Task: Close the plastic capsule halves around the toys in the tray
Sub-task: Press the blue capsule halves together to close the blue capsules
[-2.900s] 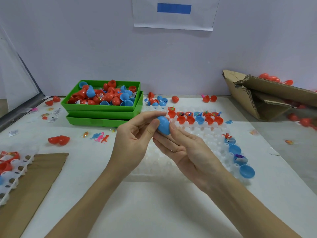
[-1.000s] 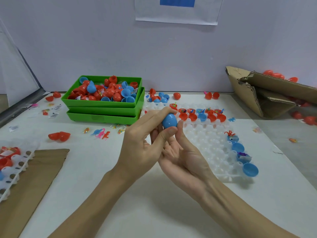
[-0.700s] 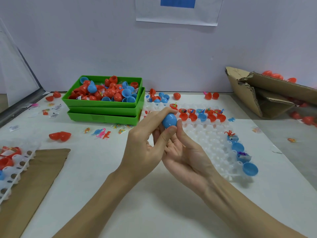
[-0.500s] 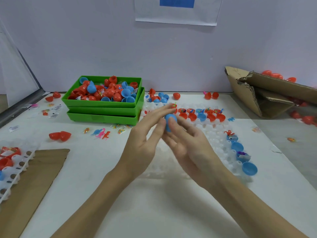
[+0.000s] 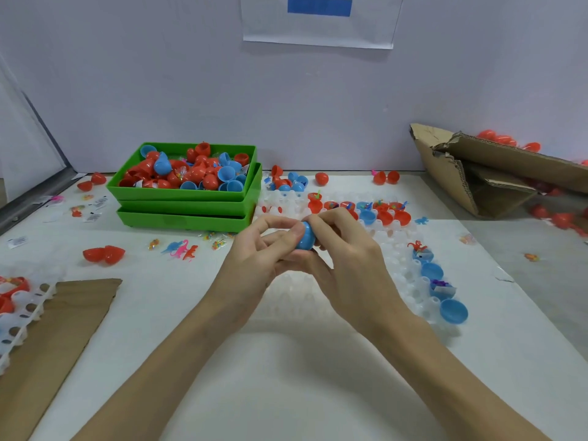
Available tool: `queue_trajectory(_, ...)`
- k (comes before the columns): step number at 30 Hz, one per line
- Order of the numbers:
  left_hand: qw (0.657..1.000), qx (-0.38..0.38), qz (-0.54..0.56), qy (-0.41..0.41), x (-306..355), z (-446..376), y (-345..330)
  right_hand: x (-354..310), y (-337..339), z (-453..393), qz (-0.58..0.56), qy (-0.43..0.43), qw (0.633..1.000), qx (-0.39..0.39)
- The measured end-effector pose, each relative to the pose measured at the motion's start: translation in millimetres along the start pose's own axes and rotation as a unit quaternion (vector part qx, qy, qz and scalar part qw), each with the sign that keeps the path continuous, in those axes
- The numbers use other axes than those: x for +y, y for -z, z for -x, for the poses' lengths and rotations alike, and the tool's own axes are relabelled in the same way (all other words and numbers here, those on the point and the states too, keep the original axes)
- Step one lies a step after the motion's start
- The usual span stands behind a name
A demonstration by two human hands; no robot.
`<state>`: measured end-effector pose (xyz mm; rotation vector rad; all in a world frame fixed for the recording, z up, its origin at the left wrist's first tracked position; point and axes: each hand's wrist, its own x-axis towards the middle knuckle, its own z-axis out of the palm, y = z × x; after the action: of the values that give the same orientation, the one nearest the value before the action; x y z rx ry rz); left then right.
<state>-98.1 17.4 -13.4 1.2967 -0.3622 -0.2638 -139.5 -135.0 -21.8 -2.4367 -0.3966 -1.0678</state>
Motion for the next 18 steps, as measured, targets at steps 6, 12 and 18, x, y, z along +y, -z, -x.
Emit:
queue_trajectory(6,0.993,-0.039,0.100,0.055,0.8,-1.5,1.4,-5.2,2.2,-1.8,-0.070,-0.062,0.995,-0.024)
queue_trajectory(12,0.983,-0.078,0.142,0.089,0.9,-0.7,-0.8,-8.2,0.1,-0.4,-0.140,-0.065,0.988,-0.012)
queue_trajectory(18,0.994,-0.080,0.075,0.031,-1.1,0.3,0.5,-8.6,1.6,0.8,-0.144,-0.060,0.987,-0.033)
